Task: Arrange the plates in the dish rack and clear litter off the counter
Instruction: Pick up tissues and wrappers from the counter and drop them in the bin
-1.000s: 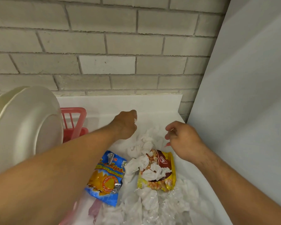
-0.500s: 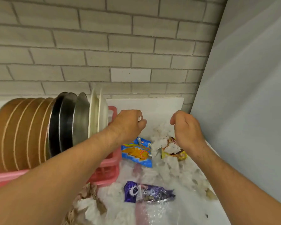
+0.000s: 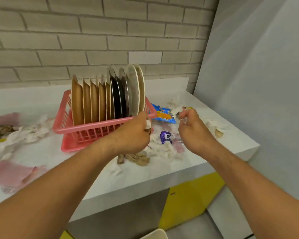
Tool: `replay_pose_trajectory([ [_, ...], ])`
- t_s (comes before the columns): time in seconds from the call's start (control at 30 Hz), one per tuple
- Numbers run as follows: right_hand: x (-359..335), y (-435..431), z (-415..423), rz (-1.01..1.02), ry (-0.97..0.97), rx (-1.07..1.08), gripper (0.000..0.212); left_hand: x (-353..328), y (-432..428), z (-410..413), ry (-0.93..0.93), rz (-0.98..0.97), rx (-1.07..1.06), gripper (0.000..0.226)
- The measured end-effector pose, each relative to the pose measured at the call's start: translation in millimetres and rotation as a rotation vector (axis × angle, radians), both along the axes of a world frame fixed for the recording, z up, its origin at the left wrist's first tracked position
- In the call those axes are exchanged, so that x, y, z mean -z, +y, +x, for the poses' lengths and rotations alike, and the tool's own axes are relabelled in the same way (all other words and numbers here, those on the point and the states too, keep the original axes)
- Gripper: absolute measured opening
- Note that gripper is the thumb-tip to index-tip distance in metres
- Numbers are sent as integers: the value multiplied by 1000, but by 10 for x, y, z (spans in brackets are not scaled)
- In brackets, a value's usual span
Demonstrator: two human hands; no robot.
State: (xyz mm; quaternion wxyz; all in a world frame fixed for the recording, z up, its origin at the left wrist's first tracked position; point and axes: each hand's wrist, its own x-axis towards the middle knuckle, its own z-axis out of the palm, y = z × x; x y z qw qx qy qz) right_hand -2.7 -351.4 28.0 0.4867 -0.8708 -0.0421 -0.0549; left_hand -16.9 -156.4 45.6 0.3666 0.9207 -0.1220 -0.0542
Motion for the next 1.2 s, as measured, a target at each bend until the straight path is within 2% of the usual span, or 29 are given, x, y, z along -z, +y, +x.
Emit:
replay_pose_trajectory([
  [0.17, 220, -7, -492, -124, 13, -128, 28, 298, 181, -466, 5, 85, 83, 36],
  [0.33, 743, -53, -903, -127, 100, -278, 31, 711, 223, -907, 109, 33, 162, 23],
  [0.43, 1214, -121, -1047, -219, 96, -310, 35, 1113, 146, -1112, 169, 56, 149, 18],
  [0.63, 2417, -401, -1340, -194, 292, -263, 37, 2351, -131, -1463, 266, 65, 57, 14],
  [0.8, 3352, -502, -1629, -202, 435, -204, 25, 3472, -182, -1598, 316, 109, -80, 12],
  [1.03, 4652, -517, -1652, -202, 613, -102, 23, 5016, -66, -1575, 400, 213, -44, 20],
  [1.2, 5641, -498, -1678, -123, 691, -29, 24, 6161, -276, -1227, 375, 288, -29, 19],
])
